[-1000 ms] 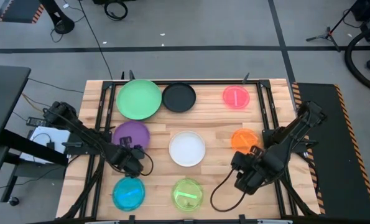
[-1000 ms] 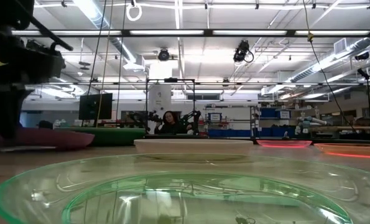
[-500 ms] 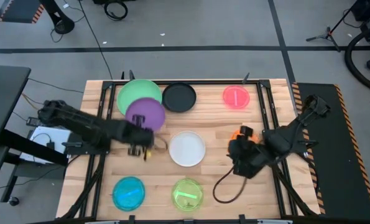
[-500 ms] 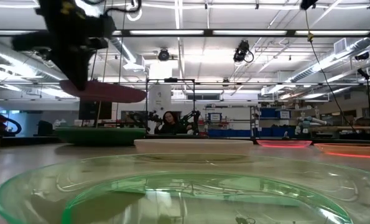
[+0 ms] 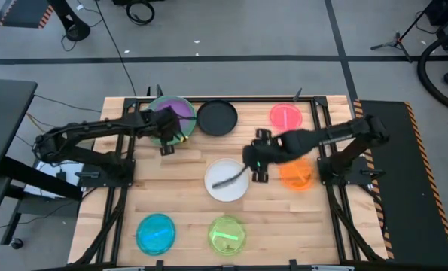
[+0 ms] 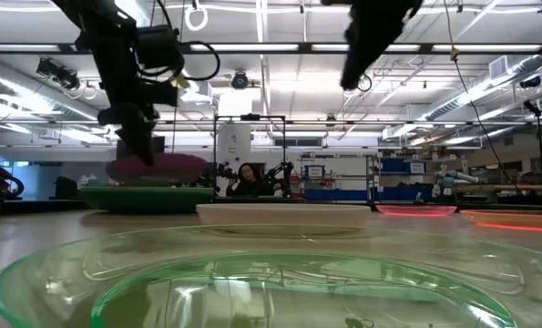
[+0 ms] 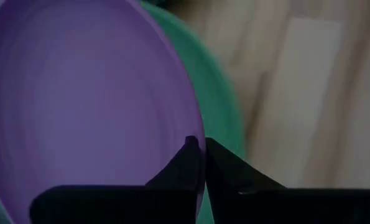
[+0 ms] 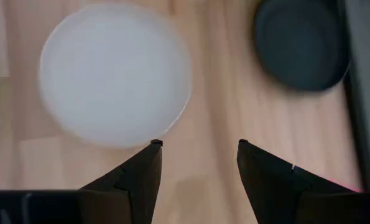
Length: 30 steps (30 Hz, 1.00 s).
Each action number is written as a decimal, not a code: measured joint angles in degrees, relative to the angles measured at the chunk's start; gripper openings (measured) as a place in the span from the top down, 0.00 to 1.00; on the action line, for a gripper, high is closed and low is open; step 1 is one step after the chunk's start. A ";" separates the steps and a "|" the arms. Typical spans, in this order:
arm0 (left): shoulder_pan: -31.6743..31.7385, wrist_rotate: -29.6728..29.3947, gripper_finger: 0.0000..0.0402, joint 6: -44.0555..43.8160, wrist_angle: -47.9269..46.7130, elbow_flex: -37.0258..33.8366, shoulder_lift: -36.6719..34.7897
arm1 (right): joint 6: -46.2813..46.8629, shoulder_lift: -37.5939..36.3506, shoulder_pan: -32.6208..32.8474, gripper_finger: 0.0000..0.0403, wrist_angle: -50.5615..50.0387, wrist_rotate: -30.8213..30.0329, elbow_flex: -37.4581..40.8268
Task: Stack plastic plates
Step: Stack the purple plate on top of the light green plate
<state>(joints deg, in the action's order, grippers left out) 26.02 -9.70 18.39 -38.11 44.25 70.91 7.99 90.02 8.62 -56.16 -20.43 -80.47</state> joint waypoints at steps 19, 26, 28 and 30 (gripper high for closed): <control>1.84 -1.57 0.86 -7.93 9.63 -8.37 -0.04 | -51.88 17.85 -29.76 0.46 20.38 17.97 0.00; 0.25 -1.63 0.75 -11.93 7.06 -6.54 -0.04 | -48.86 23.56 -31.04 0.47 25.41 19.12 -0.02; -0.71 -1.63 0.72 -12.37 2.66 -3.97 -0.04 | -48.87 25.32 -30.98 0.48 27.22 19.12 0.00; -1.80 -1.62 0.69 -14.69 -3.60 -0.28 -0.04 | -48.86 26.47 -30.82 0.50 28.93 18.81 0.00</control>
<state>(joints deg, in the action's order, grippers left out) 24.22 -11.31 3.70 -41.71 43.97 70.87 -40.88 116.49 -22.20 -27.23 -1.62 -80.47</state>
